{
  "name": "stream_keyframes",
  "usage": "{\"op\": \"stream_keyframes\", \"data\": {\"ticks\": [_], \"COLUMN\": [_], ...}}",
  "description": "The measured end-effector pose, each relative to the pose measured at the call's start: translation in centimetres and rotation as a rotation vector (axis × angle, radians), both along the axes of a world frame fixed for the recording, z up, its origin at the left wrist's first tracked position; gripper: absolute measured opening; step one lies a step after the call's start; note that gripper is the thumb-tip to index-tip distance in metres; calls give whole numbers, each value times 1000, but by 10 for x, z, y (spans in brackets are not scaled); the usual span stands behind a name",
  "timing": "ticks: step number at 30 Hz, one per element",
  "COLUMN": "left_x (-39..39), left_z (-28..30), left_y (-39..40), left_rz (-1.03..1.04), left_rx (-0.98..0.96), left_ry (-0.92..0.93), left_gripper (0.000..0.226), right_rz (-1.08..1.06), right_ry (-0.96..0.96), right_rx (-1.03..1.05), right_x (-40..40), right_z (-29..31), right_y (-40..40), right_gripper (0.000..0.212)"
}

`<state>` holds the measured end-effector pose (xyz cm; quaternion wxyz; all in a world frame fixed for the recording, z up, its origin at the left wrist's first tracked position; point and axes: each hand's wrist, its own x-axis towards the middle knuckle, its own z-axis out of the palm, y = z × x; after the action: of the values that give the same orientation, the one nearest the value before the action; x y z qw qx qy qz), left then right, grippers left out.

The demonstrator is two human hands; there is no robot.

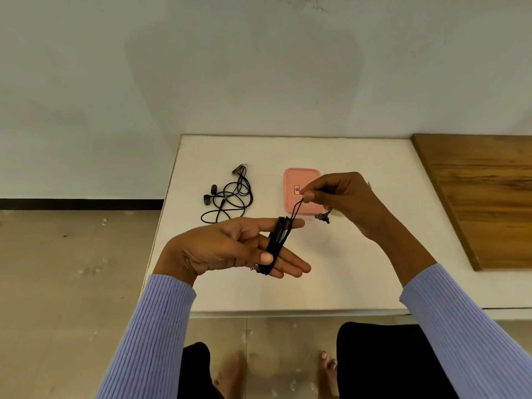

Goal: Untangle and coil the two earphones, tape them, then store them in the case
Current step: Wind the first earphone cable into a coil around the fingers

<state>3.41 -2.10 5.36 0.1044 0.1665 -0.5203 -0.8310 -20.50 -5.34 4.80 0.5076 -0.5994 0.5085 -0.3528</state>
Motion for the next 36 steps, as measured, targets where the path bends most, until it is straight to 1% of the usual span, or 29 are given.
{"op": "stream_keyframes", "data": {"ticks": [2, 4, 5, 8, 10, 12, 14, 16, 18, 19, 20, 22, 23, 24, 25, 26, 28, 30, 33, 36], "left_x": [-1, -4, -6, -14, -19, -21, -20, -19, -20, -21, -22, -24, -24, -22, -20, -18, -16, -16, -17, -19], "left_z": [4, 7, 7, 4, -1, -5, -9, -13, -15, -16, -16, -23, -25, -26, -26, -27, -23, -18, -17, -16], "left_y": [1, 1, 1, -5, -9, -12, -13, -14, -13, -11, -10, -9, -9, -8, -7, -7, -3, -1, 0, -2], "left_rz": [63, 225, 326, 575, 701, 786, 861, 923, 925, 897, 854, 744, 666, 589, 534, 502, 438, 378, 367, 450], "left_rx": [0, 29, 68, 175, 218, 183, 87, -28, -151, -203, -254, -377, -437, -477, -483, -443, -321, -256, -215, -139], "left_ry": [69, 115, 129, 175, 177, 134, 24, -130, -305, -387, -465, -630, -725, -803, -844, -813, -640, -529, -485, -459], "left_gripper": [59, 57, 55, 51, 44, 34, 29, 28, 22, 15, 14, 21, 18, 13, 18, 28, 38, 41, 33, 23], "right_rz": [28, 37, 40, 38, 46, 85, 119, 135, 173, 204, 243, 313, 323, 319, 302, 268, 162, 73, -11, -125], "right_ry": [-10, -16, -1, 65, 113, 179, 243, 319, 433, 504, 580, 712, 726, 695, 626, 546, 408, 276, 145, 20], "right_rx": [51, 71, 68, 68, 88, 86, 39, -41, -116, -160, -214, -291, -287, -258, -222, -188, -108, -1, 109, 207], "right_x": [5, 16, 22, 41, 50, 58, 65, 67, 67, 66, 65, 62, 60, 56, 53, 49, 44, 42, 43, 42], "right_z": [-3, -6, -9, -13, -14, -16, -19, -24, -26, -28, -28, -28, -26, -24, -22, -21, -18, -17, -14, -14], "right_y": [1, 4, 5, 11, 15, 18, 20, 20, 21, 22, 23, 23, 23, 21, 19, 16, 13, 12, 12, 13], "right_gripper": [15, 7, 9, 33, 34, 30, 29, 25, 20, 18, 17, 15, 14, 13, 11, 9, 11, 24, 43, 50]}}
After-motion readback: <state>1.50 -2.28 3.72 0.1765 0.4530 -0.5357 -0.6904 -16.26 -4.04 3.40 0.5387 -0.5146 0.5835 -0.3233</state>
